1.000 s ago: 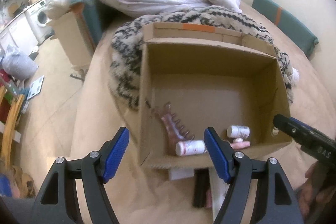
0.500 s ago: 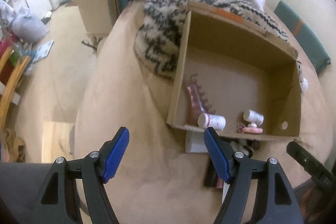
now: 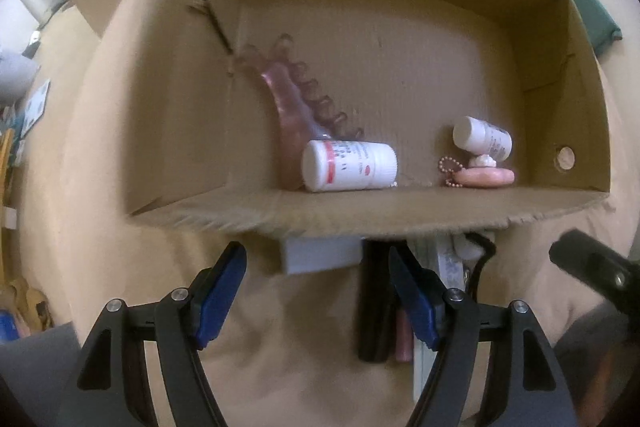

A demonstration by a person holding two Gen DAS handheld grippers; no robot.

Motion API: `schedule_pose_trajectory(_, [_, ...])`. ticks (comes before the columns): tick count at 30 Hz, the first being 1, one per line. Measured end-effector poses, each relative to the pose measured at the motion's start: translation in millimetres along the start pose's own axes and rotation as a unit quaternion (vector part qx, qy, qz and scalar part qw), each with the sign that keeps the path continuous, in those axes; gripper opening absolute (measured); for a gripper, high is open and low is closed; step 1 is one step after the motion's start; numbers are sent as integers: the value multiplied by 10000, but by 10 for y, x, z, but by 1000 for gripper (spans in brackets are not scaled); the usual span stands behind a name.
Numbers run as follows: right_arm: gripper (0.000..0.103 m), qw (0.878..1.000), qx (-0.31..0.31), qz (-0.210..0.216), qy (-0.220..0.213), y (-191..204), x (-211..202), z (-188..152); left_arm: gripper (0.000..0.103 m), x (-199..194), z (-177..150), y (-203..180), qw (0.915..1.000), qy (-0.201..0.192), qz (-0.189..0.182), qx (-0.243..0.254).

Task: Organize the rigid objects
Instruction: 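Withdraw both open tools from the box toward the remaining items, then grasp the white plug adapter with left tool while right tool grasps white remote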

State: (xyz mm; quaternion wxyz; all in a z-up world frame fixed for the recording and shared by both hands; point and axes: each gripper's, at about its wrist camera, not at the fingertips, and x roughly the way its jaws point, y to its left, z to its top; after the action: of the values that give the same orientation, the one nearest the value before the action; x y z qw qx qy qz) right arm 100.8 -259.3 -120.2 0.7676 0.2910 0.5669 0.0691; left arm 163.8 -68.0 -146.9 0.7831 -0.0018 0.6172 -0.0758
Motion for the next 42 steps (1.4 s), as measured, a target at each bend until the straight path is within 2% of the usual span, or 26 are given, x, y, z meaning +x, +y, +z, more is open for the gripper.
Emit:
schedule_pose_trajectory(2, [87, 10000, -16, -13, 17, 1, 6, 5, 59, 72, 14, -1, 10000, 73, -20, -53])
schedule_pose_trajectory(3, [87, 10000, -24, -22, 25, 2, 8, 6, 43, 133, 10, 11, 9998, 187, -8, -94])
schedule_pose_trajectory(4, [87, 10000, -34, -31, 42, -1, 12, 7, 42, 173, 2, 26, 9995, 275, -18, -127])
schedule_pose_trajectory(8, [87, 9997, -55, 69, 223, -11, 53, -11, 39, 151, -18, 69, 9995, 258, -103, -181])
schedule_pose_trajectory(12, [87, 9950, 25, 595, 804, 2, 209, -94, 38, 39, -97, 156, 9993, 272, -56, -256])
schedule_pose_trajectory(17, [63, 9879, 57, 833, 1308, 51, 411, -179, 38, -48, -240, 344, 9983, 430, 72, -395])
schedule_pose_trajectory(20, [62, 9876, -107, 707, 1399, 136, 488, -183, 38, -72, -311, 427, 9976, 491, 185, -441])
schedule_pose_trajectory(24, [62, 9886, -452, 193, 1420, 229, 605, -221, 38, -61, -357, 505, 9970, 525, 181, -532])
schedule_pose_trajectory(28, [62, 9868, -705, 112, 1451, 340, 701, -216, 38, -7, -329, 461, 9970, 547, 288, -465])
schedule_pose_trajectory(32, [62, 9880, -863, -69, 1282, 406, 737, -178, 38, 102, -288, 342, 9971, 519, 399, -386])
schedule_pose_trajectory(34, [53, 9875, -979, -193, 1221, 429, 749, -172, 39, 84, -226, 336, 9972, 515, 418, -350])
schedule_pose_trajectory(35, [50, 9869, -1039, -239, 1208, 442, 749, -180, 39, 41, -302, 294, 9972, 508, 421, -342])
schedule_pose_trajectory(42, [47, 9837, -1350, -232, 1163, 586, 697, -302, 38, -1, -350, 187, 9975, 470, 372, -369])
